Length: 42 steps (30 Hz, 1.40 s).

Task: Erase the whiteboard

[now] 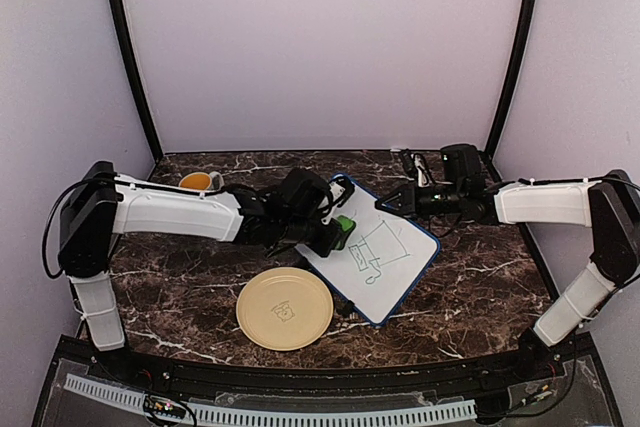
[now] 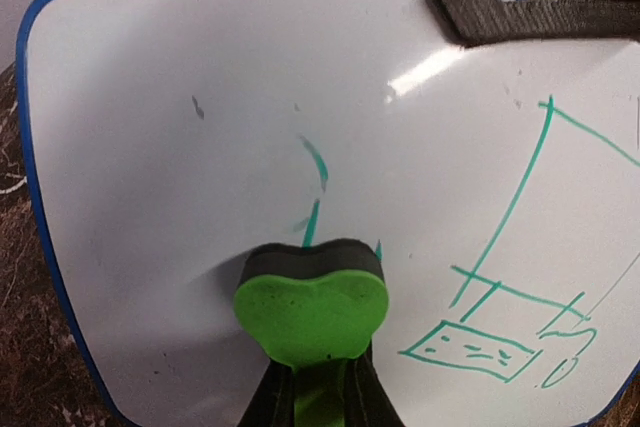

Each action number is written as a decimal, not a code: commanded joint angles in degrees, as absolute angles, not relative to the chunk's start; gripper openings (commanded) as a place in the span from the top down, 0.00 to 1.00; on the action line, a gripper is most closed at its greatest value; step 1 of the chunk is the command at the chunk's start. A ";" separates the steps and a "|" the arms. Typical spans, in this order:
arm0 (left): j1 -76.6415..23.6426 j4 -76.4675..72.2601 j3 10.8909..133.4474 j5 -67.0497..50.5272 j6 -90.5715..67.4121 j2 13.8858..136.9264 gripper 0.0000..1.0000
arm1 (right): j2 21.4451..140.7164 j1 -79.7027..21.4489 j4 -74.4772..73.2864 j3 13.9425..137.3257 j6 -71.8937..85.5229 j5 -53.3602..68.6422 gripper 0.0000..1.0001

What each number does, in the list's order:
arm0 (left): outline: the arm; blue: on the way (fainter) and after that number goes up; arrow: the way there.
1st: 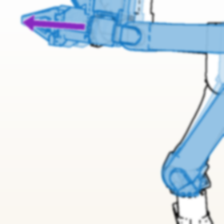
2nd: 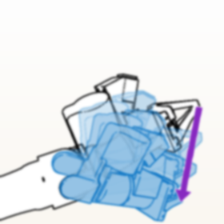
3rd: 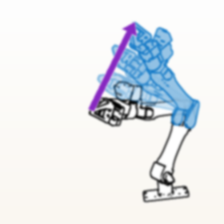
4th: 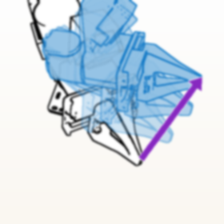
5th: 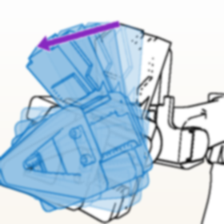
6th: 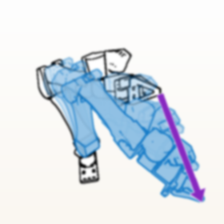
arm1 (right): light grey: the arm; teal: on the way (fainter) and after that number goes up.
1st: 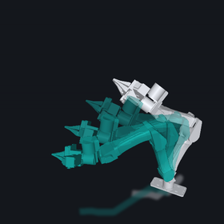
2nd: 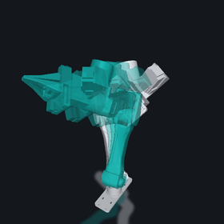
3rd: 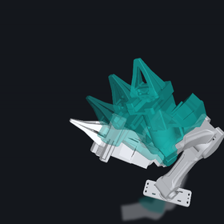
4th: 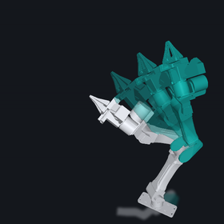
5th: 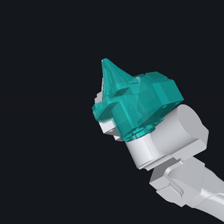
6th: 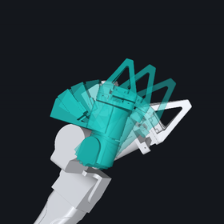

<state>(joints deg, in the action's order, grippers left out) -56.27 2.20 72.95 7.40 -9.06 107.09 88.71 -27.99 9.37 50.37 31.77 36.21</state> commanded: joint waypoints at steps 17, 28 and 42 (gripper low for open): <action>-52.88 0.30 73.17 0.17 -8.65 107.65 0.80 | 90.26 -29.07 6.30 50.38 28.96 37.26 1.00; -52.84 2.25 77.42 2.12 -7.75 108.07 0.61 | 90.04 -29.09 6.06 50.71 29.01 37.27 1.00; -52.87 1.57 78.18 1.20 -8.33 110.18 0.76 | 89.81 -29.09 6.06 50.52 29.17 37.18 1.00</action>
